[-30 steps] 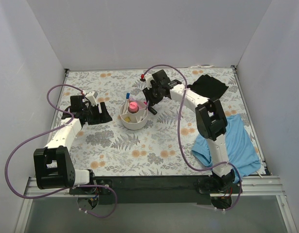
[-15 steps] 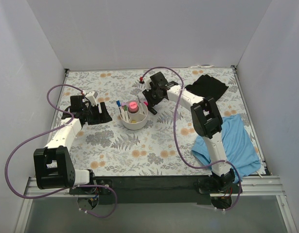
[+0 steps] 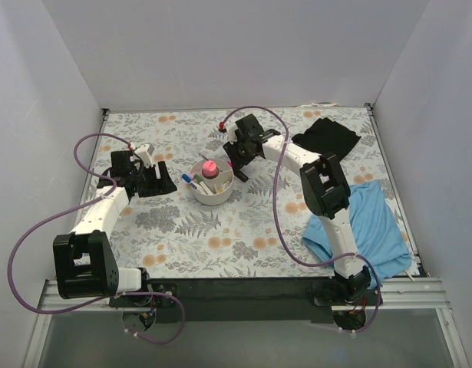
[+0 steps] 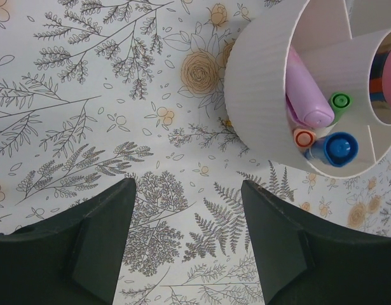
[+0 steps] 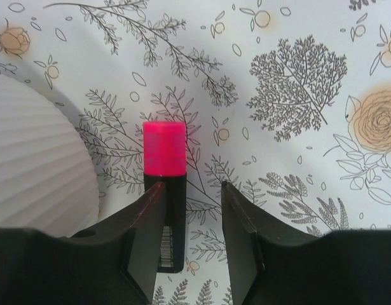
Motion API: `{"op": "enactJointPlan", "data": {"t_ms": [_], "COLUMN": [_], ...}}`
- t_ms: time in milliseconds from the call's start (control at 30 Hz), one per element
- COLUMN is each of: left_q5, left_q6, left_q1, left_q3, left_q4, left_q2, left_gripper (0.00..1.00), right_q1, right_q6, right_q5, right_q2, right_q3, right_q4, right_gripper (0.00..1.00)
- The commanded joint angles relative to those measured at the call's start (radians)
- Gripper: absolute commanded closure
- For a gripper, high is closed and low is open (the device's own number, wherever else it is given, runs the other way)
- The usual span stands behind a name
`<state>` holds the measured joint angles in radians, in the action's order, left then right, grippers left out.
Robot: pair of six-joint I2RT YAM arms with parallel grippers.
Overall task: Sort the stationery into containers
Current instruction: Pick up the pen from the center of the board.
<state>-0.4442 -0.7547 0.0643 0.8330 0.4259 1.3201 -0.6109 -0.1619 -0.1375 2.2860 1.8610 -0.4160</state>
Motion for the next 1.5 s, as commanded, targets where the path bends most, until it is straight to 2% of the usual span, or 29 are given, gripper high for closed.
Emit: {"op": "enactJointPlan", "data": {"t_ms": [0, 333, 600, 667, 867, 900, 933, 967, 1200, 1467], "left_q5": [0.009, 0.005, 0.009, 0.007, -0.004, -0.005, -0.007, -0.008, -0.021, -0.083], "left_q6": [0.018, 0.012, 0.014, 0.014, 0.008, 0.008, 0.006, 0.006, -0.006, -0.069], "left_q1": [0.011, 0.014, 0.015, 0.015, 0.016, 0.015, 0.017, 0.016, 0.016, 0.017], "left_q3": [0.011, 0.000, 0.002, 0.002, 0.000, 0.000, 0.002, 0.002, -0.012, -0.041], "left_q4": [0.008, -0.001, 0.004, 0.004, -0.006, -0.007, -0.010, -0.013, -0.050, -0.101], "left_q2": [-0.021, -0.021, -0.018, -0.018, -0.013, -0.012, -0.012, -0.012, -0.019, -0.041], "left_gripper": [0.33, 0.33, 0.33, 0.32, 0.33, 0.33, 0.33, 0.33, 0.33, 0.33], "right_q1": [-0.016, -0.026, -0.027, -0.027, -0.029, -0.027, -0.030, -0.029, -0.003, 0.030], "right_q6": [0.010, 0.007, -0.007, -0.011, -0.030, -0.036, -0.047, -0.050, -0.067, 0.025], "right_q5": [-0.013, -0.025, 0.024, 0.024, 0.044, 0.050, 0.062, 0.090, 0.115, 0.000], "right_q2": [0.003, 0.000, 0.036, 0.038, 0.029, 0.026, 0.023, 0.018, -0.144, -0.344], "right_q3": [0.061, -0.005, 0.010, 0.004, -0.016, -0.017, -0.020, -0.022, -0.092, -0.097], "right_q4": [0.009, 0.000, -0.001, 0.000, 0.003, 0.003, 0.003, 0.002, 0.011, 0.032], "right_gripper": [0.52, 0.52, 0.53, 0.59, 0.70, 0.75, 0.94, 0.99, 0.99, 0.99]}}
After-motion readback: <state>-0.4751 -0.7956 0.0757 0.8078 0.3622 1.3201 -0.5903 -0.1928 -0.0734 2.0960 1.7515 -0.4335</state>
